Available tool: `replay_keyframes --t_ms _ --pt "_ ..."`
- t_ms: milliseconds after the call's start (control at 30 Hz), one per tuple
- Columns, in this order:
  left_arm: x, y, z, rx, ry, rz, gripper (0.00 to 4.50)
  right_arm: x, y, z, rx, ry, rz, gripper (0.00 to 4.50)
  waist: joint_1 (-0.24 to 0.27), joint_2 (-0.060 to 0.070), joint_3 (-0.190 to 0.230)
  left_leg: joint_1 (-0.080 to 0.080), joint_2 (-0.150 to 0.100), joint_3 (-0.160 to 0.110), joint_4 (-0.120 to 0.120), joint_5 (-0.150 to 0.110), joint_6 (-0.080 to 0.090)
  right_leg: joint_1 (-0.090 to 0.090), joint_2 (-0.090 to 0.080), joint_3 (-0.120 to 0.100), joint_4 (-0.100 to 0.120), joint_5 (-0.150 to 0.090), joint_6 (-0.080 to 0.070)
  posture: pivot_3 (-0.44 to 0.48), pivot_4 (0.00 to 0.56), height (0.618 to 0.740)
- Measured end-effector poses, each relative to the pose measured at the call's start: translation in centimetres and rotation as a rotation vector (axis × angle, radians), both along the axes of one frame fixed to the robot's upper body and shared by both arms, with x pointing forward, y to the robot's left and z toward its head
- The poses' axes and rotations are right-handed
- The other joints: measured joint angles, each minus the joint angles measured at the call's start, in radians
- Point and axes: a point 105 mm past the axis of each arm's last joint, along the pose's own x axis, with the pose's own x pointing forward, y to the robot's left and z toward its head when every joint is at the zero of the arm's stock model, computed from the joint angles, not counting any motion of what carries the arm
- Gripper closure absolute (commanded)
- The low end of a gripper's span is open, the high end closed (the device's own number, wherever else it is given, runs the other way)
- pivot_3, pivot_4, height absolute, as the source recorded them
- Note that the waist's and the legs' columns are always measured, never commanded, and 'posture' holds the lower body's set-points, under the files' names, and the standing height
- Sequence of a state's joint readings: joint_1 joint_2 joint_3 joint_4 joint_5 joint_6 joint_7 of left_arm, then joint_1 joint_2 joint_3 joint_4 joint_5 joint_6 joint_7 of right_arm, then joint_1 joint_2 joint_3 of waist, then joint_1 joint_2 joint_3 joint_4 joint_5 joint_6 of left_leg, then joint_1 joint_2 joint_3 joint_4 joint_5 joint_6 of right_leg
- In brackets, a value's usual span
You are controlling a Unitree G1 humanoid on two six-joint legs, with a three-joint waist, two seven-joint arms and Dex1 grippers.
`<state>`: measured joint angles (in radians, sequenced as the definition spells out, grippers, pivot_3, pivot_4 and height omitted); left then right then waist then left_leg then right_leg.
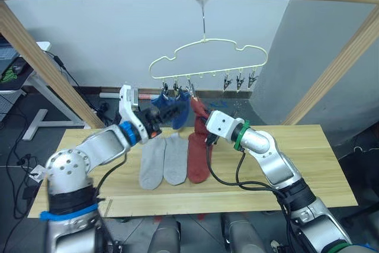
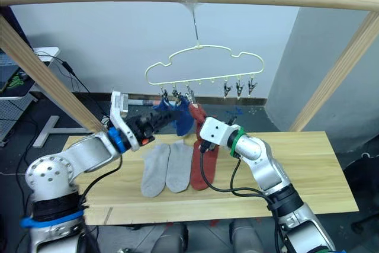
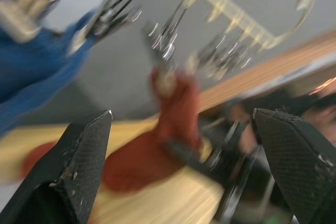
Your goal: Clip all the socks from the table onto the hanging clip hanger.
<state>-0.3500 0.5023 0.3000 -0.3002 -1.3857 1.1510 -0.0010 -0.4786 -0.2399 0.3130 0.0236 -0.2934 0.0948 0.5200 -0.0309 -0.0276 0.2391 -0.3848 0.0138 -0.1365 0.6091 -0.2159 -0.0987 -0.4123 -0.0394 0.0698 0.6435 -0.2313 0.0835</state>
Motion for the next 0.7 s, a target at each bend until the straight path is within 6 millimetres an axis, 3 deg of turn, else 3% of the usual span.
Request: replay_keyframes --t_ms 67,200,233,367,433,533,567,633,700 --pt "-1.2 0.3 -1.2 0.160 -0.047 -0.032 0.00 0.0 -0.5 -0.7 0.041 0.061 -0.024 1.52 0.005 0.000 0.000 0.000 0.000 0.000 -0.001 0.000 0.000 0.000 0.000 0.000 0.000 -0.001 -0.002 0.089 0.200 0.740" --pt "-1.1 1.0 -1.7 0.282 -0.183 -0.013 0.00 -0.4 -2.2 -3.1 0.138 0.226 -0.115 0.18 0.010 0.000 0.000 -0.002 0.000 0.001 -0.001 0.000 0.000 -0.003 0.000 0.000 0.000 -0.001 -0.002 0.099 0.204 0.740" --pt "-1.2 1.0 -1.7 0.306 -0.226 -0.023 0.00 -0.5 -2.7 -3.5 0.196 0.278 -0.157 0.09 0.009 0.000 0.000 -0.004 0.000 0.001 -0.001 0.000 0.000 -0.005 0.000 0.000 0.000 -0.001 -0.003 0.099 0.204 0.740" --pt "-1.5 0.3 -1.5 0.359 -0.352 -0.073 0.00 -0.3 -3.4 -2.3 0.341 0.317 -0.258 0.09 0.005 0.001 0.000 -0.011 0.001 0.001 -0.001 0.000 0.000 -0.012 0.000 0.000 0.002 -0.001 -0.002 0.093 0.207 0.740" --pt "-1.3 0.3 -1.2 0.387 -0.415 -0.067 0.00 0.1 -3.6 -0.7 0.459 0.306 -0.312 0.09 0.004 0.001 0.000 -0.011 0.001 0.000 -0.001 0.000 0.000 -0.012 0.000 0.000 0.002 -0.001 -0.002 0.093 0.207 0.740" --pt "-1.1 0.0 -0.1 0.425 -0.543 -0.073 0.00 0.8 -3.8 2.9 0.654 0.259 -0.383 0.64 0.003 0.002 0.001 -0.013 0.001 0.000 -0.001 0.000 0.000 -0.014 0.000 0.000 0.001 -0.001 -0.002 0.085 0.207 0.740" --pt "-1.1 -0.2 0.1 0.430 -0.571 -0.081 0.00 0.9 -3.7 4.0 0.676 0.231 -0.385 0.96 0.003 0.002 0.001 -0.013 0.001 0.000 -0.001 0.000 0.000 -0.014 0.000 0.000 0.001 -0.001 -0.002 0.085 0.207 0.740" --pt "-1.0 -0.4 0.5 0.442 -0.628 -0.096 0.00 1.2 -3.7 5.5 0.682 0.180 -0.395 0.96 0.003 0.002 0.001 -0.014 0.001 0.000 -0.001 0.000 0.000 -0.014 0.000 -0.001 0.000 -0.001 -0.002 0.082 0.206 0.740" --pt "-0.8 -0.2 0.6 0.456 -0.644 -0.099 0.00 1.4 -3.8 5.7 0.678 0.167 -0.410 0.96 0.005 0.002 0.001 -0.014 0.001 0.000 -0.001 0.000 0.000 -0.014 0.000 -0.001 0.000 -0.001 -0.002 0.082 0.204 0.740"
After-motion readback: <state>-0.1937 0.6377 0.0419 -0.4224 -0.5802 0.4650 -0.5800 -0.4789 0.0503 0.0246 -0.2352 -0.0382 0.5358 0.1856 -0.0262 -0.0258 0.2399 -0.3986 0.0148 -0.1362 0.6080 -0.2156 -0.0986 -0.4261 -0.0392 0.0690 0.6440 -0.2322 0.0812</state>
